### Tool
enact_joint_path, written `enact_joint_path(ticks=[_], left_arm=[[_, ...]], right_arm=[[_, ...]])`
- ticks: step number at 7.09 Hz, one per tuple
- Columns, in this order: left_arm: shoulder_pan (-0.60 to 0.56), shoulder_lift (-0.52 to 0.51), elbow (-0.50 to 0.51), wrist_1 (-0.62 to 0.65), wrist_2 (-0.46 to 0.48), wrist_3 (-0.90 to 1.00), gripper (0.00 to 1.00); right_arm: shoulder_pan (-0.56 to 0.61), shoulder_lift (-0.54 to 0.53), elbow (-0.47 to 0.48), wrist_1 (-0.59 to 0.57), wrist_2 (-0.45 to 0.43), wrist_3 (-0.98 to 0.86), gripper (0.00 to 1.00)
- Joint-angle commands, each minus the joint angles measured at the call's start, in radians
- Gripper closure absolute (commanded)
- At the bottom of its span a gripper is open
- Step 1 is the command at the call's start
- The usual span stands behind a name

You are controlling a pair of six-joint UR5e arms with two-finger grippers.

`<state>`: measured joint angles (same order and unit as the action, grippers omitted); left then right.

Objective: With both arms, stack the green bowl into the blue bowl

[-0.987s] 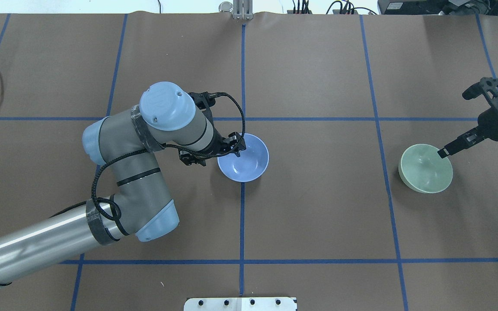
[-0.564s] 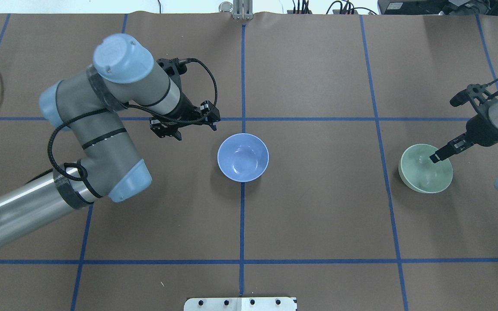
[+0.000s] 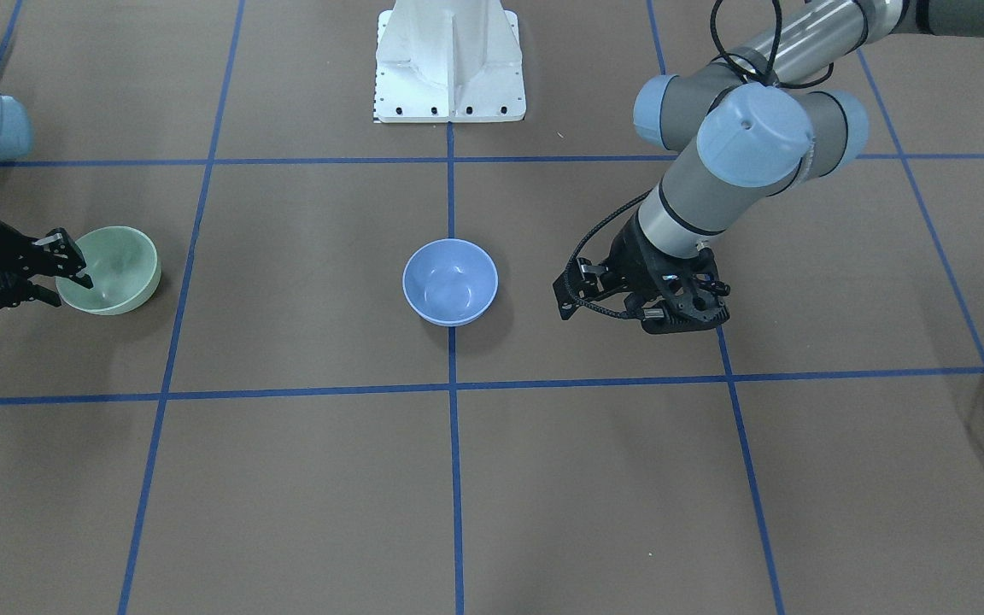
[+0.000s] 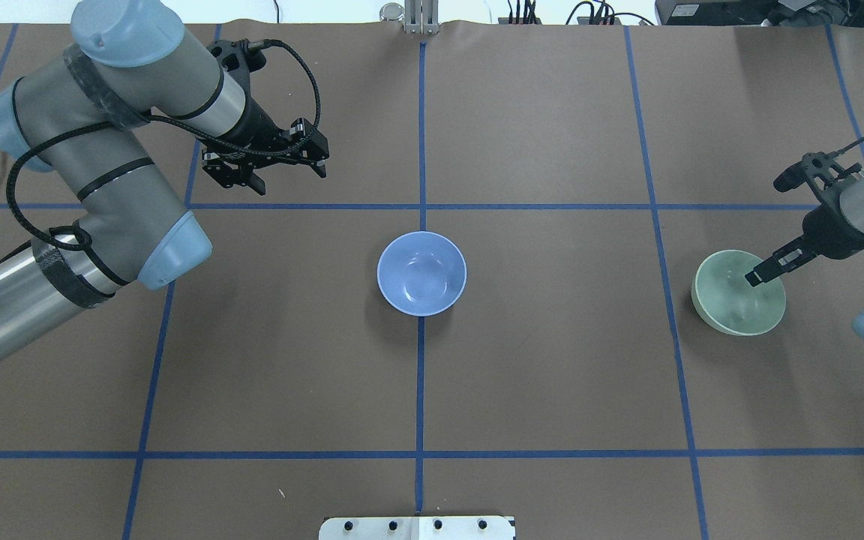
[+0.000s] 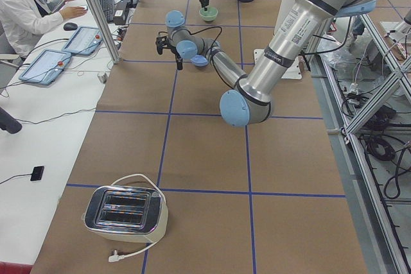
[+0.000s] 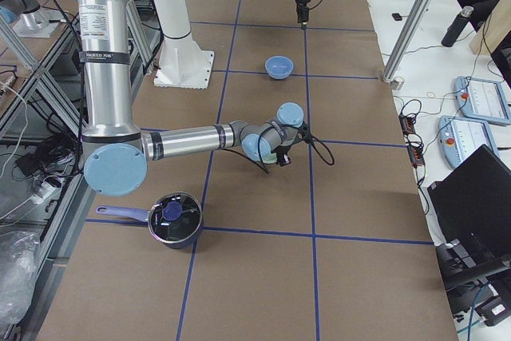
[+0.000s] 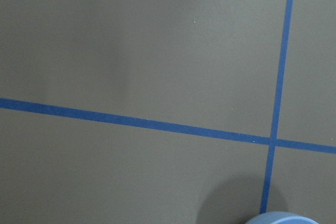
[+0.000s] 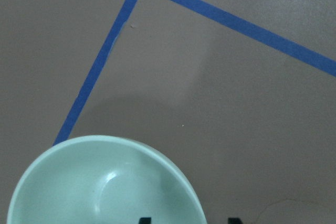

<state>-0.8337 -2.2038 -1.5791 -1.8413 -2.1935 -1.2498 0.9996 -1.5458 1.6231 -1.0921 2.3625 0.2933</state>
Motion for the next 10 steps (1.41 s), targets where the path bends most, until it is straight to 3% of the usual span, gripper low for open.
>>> enact_joint_path(ticks=[1, 3, 4, 5, 8, 10], left_arm=[[-0.007, 0.003, 0.001, 0.001, -0.002, 0.004, 0.02], [-0.010, 0.003, -0.001, -0.001, -0.002, 0.004, 0.02], [-0.010, 0.003, 0.001, -0.001, -0.002, 0.004, 0.02], [-0.010, 0.003, -0.001, -0.001, -0.002, 0.004, 0.02], [-0.033, 0.022, -0.008, -0.001, -0.020, 0.033, 0.02], [-0.122, 0.081, -0.016, -0.001, -0.090, 0.175, 0.02]], right_arm=[[-0.004, 0.001, -0.006, 0.000, 0.000, -0.002, 0.53], [-0.004, 0.004, -0.011, 0.000, 0.003, 0.000, 0.83], [-0.004, 0.018, -0.012, -0.002, 0.007, 0.000, 0.86], [-0.004, 0.018, -0.012, -0.002, 0.004, 0.000, 0.97], [0.002, 0.041, -0.008, -0.006, 0.026, 0.010, 0.99], [0.023, 0.096, -0.008, -0.018, 0.060, 0.053, 1.00]])
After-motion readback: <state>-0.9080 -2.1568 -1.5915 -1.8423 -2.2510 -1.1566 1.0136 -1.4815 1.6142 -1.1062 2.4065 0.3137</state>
